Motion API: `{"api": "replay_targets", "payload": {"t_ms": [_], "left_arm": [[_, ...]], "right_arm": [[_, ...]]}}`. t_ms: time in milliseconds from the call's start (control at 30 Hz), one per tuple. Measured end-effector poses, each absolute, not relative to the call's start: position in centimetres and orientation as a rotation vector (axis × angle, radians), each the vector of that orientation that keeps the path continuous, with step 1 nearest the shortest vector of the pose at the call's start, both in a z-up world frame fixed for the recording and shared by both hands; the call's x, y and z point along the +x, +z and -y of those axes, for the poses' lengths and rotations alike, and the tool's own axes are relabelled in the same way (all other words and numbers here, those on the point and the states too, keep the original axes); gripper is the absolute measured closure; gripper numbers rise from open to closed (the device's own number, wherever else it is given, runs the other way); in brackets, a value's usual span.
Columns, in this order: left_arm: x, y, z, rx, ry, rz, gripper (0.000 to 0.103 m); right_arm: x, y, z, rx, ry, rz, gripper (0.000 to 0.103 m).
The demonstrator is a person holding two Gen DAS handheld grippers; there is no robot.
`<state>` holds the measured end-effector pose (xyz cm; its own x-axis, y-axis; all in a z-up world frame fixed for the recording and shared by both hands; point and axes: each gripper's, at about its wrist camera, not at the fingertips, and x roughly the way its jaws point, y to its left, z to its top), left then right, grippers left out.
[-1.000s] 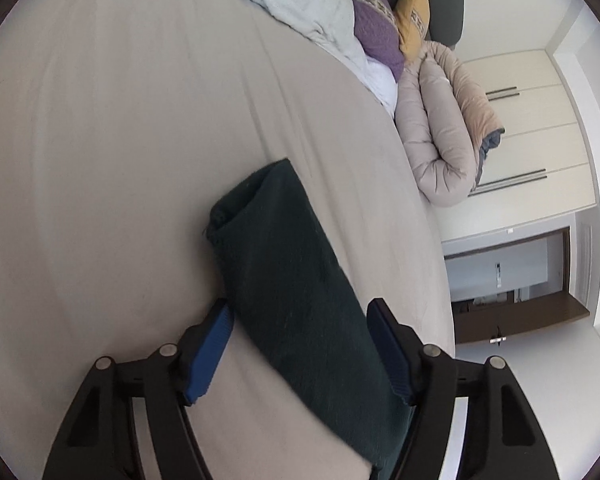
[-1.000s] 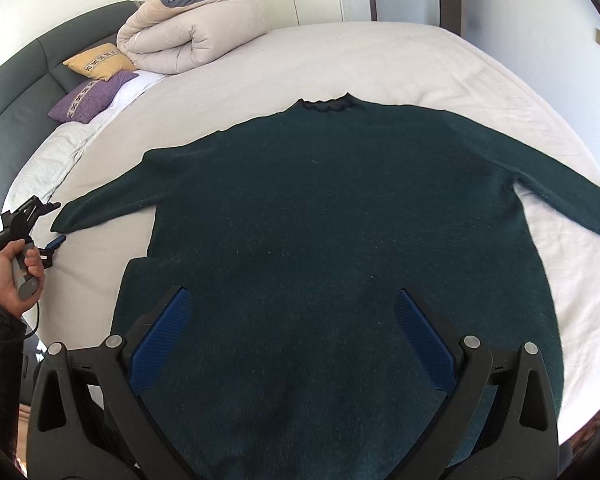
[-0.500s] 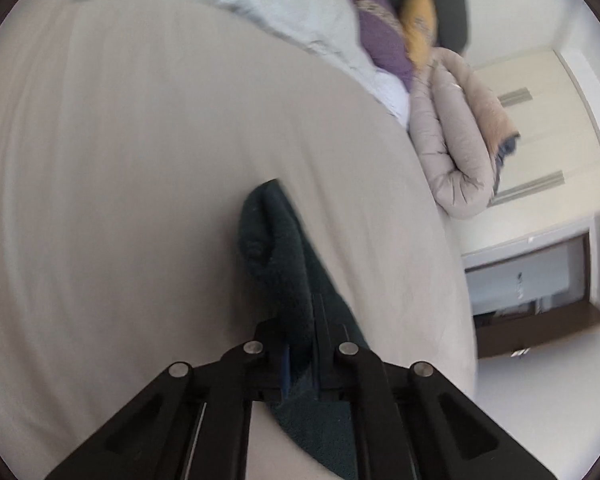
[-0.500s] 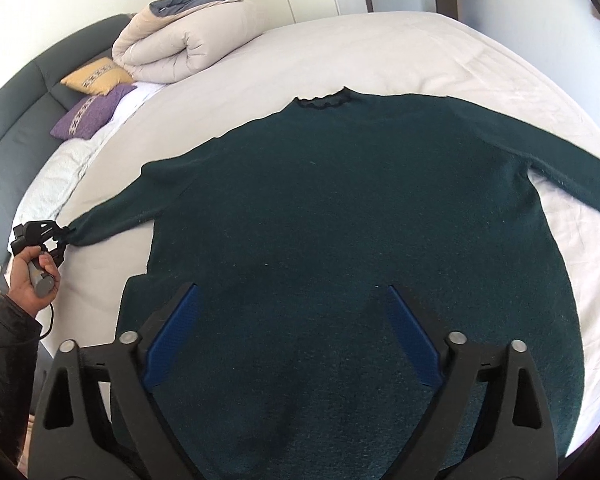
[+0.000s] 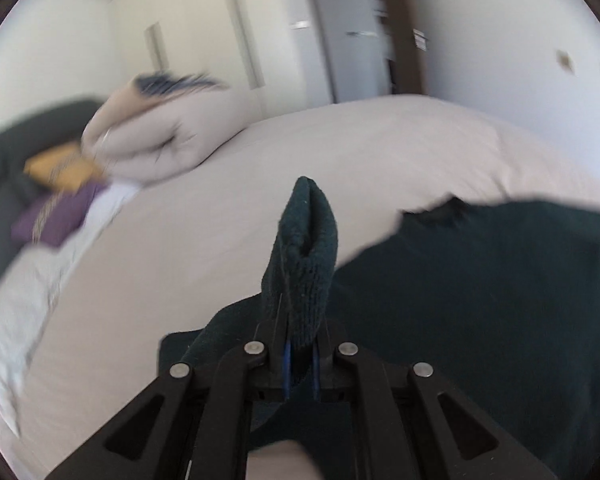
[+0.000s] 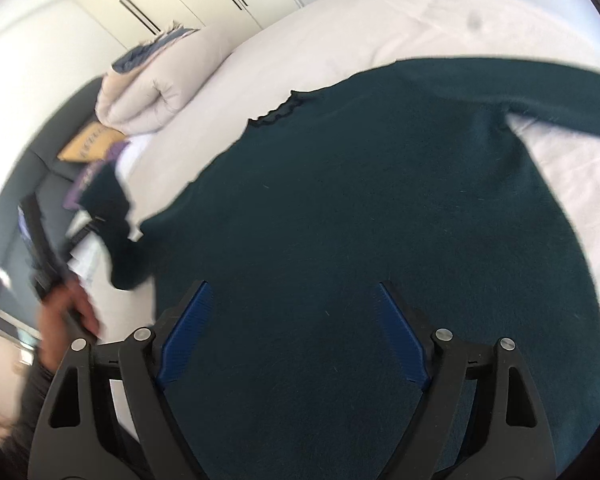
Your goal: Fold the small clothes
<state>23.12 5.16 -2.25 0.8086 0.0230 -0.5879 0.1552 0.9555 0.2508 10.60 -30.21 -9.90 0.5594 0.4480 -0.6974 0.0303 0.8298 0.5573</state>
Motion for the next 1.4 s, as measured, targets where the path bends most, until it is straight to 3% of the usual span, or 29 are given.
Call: {"api": "replay_targets", "payload": {"t_ms": [467,667,733,833,900,933,1033,1067,1100,1167,1200,1267,1400], "left_arm": [[18.0,-7.6,1.4,0.682,-0.073,-0.535,0.096],[17.2,-8.6,2.1,0.744,-0.075,-0.505,0.096],[17.1,-8.8,2.3,0.752,-0.073,-0.497,0.096],[17.1,-8.8,2.5,0.756,-0.073,-0.489,0.096],[17.2,-8.7,2.5,0.749,-0.073,-0.493,0.096],[17.3,-8.7,2.6,0.747,-0.075,-0.494,0.096],[17.0,-8.7,2.7,0.747,-0.087,-0.495,0.087],[16.8,-8.7,2.8,0.747,-0.087,-0.49,0.075],[16.6,-8.5,2.8,0.744,-0.082,-0.484,0.055],[16.1,-7.8,2.7,0.717,-0.086,-0.462,0.032],[15.8,-7.5,2.6,0.708,-0.088,-0.451,0.026],[15.2,-6.6,2.7,0.69,-0.096,-0.435,0.021],[14.4,-5.7,3.2,0.629,-0.172,-0.471,0.02]], "right_arm": [[26.0,-16.2,23.1,1.036,0.703,-1.163,0.02],[29.7,-17.3,18.5,1.002,0.749,-1.222,0.02],[30.6,-17.5,16.9,0.935,0.77,-1.245,0.031],[31.2,-17.6,14.9,0.835,0.791,-1.275,0.072],[31.6,-17.9,14.0,0.793,0.784,-1.282,0.076],[31.8,-17.9,13.9,0.782,0.77,-1.281,0.084],[32.0,-17.3,14.0,0.769,0.742,-1.261,0.095],[31.7,-17.4,14.3,0.753,0.727,-1.251,0.095],[32.0,-17.1,14.5,0.742,0.715,-1.241,0.095],[32.6,-16.3,15.3,0.725,0.687,-1.21,0.096],[32.1,-16.1,16.1,0.718,0.676,-1.197,0.096],[32.4,-14.9,17.9,0.697,0.647,-1.173,0.096],[33.5,-12.5,22.3,0.667,0.556,-1.126,0.096]]}}
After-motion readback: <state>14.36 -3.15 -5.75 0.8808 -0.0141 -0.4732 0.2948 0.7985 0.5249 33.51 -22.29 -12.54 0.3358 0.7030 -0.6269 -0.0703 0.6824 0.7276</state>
